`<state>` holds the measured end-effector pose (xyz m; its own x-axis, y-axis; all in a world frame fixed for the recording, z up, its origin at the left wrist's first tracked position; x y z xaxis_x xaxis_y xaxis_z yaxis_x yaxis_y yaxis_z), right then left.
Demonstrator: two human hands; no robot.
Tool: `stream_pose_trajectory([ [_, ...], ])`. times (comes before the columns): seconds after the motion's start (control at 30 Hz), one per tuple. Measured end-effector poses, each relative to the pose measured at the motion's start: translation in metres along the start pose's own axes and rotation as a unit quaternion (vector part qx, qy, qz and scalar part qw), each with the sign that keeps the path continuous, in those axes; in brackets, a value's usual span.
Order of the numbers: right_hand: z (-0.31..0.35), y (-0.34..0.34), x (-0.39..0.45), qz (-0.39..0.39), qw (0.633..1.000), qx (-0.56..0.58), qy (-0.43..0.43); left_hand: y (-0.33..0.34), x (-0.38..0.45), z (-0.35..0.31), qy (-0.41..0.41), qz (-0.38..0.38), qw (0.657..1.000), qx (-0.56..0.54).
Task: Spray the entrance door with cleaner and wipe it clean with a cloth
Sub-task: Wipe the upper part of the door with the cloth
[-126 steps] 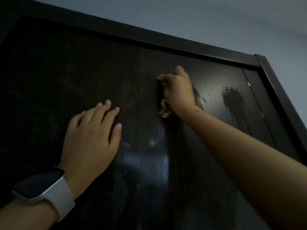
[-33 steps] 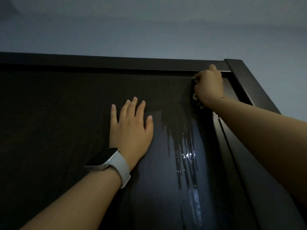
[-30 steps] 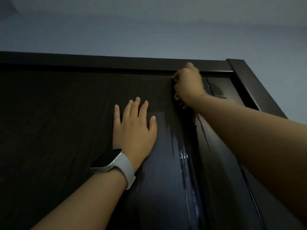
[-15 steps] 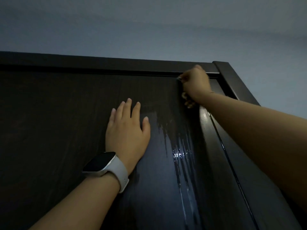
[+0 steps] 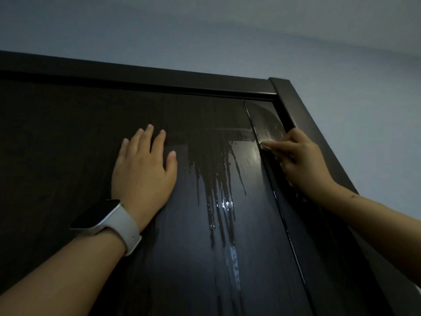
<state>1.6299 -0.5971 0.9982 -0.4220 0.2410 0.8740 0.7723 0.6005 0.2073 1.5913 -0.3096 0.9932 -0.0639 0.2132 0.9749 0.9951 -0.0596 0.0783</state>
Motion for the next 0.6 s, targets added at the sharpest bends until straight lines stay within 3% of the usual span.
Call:
stream_pose_trajectory([
  [0.1,-0.005,0.001,0.01,0.002,1.0,0.009,0.014,-0.001,0.0,0.0,0.0,-0.002,1.0,-0.005],
  [0.37,-0.037,0.029,0.133,0.012,0.997,-0.006,0.082,0.001,0.0,0.001,0.001,-0.003,1.0,-0.007],
  [0.6,-0.018,0.014,0.081,0.085,0.989,-0.104,-0.068,0.003,0.001,0.002,0.001,-0.01,1.0,-0.007],
])
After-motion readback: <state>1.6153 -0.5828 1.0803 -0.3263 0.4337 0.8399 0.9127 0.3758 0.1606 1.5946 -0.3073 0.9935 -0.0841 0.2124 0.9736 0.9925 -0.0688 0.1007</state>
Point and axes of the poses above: each hand's wrist, its own x-axis towards the middle knuckle, its own y-axis out of the palm, z = x × y, the point moved 3 cm from there along x, towards the middle knuckle, and after that the axes turned 14 degrees about -y, right-handed, at the moved point
